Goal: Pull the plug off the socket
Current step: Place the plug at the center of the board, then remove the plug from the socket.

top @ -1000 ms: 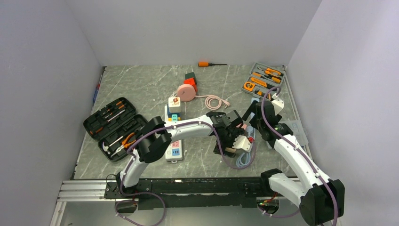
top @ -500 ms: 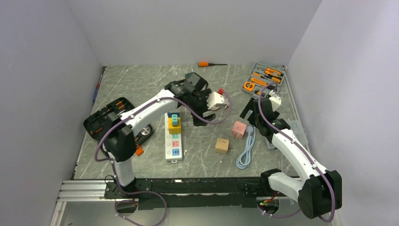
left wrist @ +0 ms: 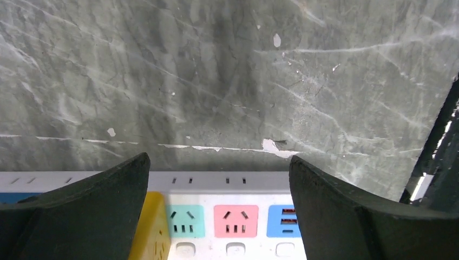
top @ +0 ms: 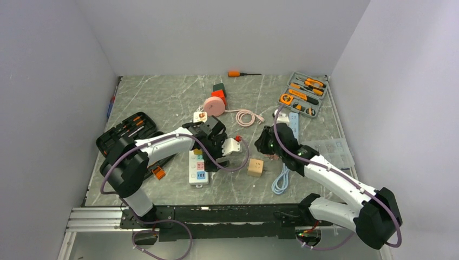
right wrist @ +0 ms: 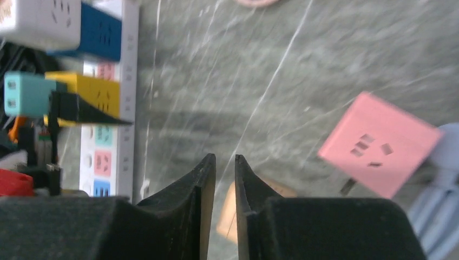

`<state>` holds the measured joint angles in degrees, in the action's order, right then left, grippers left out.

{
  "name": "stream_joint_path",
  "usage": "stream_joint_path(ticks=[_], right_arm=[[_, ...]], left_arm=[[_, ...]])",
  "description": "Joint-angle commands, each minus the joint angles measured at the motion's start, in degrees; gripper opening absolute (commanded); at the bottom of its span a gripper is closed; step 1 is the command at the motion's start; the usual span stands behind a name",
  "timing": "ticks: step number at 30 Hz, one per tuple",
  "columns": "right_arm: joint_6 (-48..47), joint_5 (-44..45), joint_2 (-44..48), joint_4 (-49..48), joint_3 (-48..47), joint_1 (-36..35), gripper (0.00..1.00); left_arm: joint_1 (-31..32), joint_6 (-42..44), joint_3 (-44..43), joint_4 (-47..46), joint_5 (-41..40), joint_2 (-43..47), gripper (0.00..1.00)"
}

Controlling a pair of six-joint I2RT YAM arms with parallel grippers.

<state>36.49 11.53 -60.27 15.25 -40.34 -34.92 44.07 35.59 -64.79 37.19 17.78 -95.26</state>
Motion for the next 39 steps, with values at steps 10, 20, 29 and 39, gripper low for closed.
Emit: stream_joint_path(ticks=[10, 20, 29, 39], right_arm=[[-3.36, -19.48, -0.53, -13.36, 8.13, -6.95, 0.08], [-0.14, -9.59, -10.06, -4.09, 5.8, -11.31, 0.0], [6.85, 10.39, -12.46, 14.7, 0.67, -11.31, 0.0], [-5.38, 2.96, -17.1, 4.07, -16.39, -7.08, 0.6]], left_arm=[[-1.05, 6.55, 9.56, -7.39, -5.05, 7.74, 0.99], [-5.12, 7.61, 13.35, -6.26, -6.84, 10.11, 0.99], [-7.43, 1.39, 5.4, 3.6, 2.47, 15.75, 0.99], [-16.85, -0.75, -15.56, 22.61, 17.27, 18.17, 0.99]])
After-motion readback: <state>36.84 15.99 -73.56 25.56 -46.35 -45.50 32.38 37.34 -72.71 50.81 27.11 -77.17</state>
